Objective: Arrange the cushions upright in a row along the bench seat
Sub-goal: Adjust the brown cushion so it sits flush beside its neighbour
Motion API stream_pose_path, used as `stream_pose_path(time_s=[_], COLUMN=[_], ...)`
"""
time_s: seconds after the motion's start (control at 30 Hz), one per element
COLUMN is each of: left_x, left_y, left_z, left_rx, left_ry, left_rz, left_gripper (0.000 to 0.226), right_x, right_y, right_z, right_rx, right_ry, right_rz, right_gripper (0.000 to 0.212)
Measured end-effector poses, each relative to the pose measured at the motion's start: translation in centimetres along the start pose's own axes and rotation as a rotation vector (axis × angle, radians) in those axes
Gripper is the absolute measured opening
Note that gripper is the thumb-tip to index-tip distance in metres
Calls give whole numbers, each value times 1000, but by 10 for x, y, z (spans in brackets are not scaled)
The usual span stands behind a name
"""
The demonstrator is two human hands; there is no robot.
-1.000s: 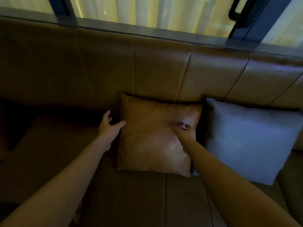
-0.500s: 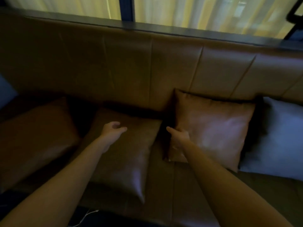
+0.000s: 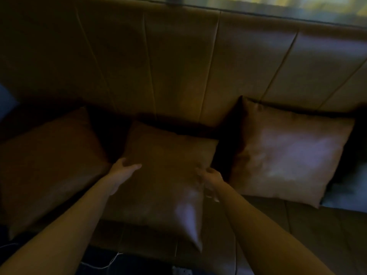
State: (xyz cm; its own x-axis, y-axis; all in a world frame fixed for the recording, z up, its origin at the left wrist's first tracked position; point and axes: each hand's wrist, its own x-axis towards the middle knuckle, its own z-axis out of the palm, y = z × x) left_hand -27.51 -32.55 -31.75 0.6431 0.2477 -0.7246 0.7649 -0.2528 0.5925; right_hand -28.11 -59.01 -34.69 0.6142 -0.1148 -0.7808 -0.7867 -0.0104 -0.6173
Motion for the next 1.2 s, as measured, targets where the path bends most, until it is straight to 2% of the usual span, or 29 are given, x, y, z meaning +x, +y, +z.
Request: stream_pose_path(time_s=[0.17,0.33,0.47,0.53,0.63,0.73,0.97,1.07,1.13,1.2], left_x=[36,69,89,94,101,103,86,75,72,69], left_y=[5,7,9,11,16,13,22,35,42,52], left_z=[-2,-8,-21,-28,-38,-39,-40,-38,-34,-31], left_rx=[-7,108,213,240,249,262,171,119,63,10], left_ry=[14,7,-73,-124,-178,-220,-244,-267,-284,-280], left_rz=[8,-13,-76,-114,-174,-236,-172,-121,-67,-2], left_gripper=[84,102,118,126,151,162,153,162,163,156], right_x=[29,56,60,63,59,55,33,22,16,16], right_y=[5,19,26,34,38,40,32,20,6,-10], right_z=[11,15,27,34,39,36,30,19,11,2], right_rx=[12,95,119,125,128,145,185,167,162,159], right_ry=[-20,38,68,98,160,187,182,246,262,256], right_rz=[39,55,52,56,49,31,-4,-47,-98,-167], right_gripper=[75,102,137,146,141,133,134,120,134,149])
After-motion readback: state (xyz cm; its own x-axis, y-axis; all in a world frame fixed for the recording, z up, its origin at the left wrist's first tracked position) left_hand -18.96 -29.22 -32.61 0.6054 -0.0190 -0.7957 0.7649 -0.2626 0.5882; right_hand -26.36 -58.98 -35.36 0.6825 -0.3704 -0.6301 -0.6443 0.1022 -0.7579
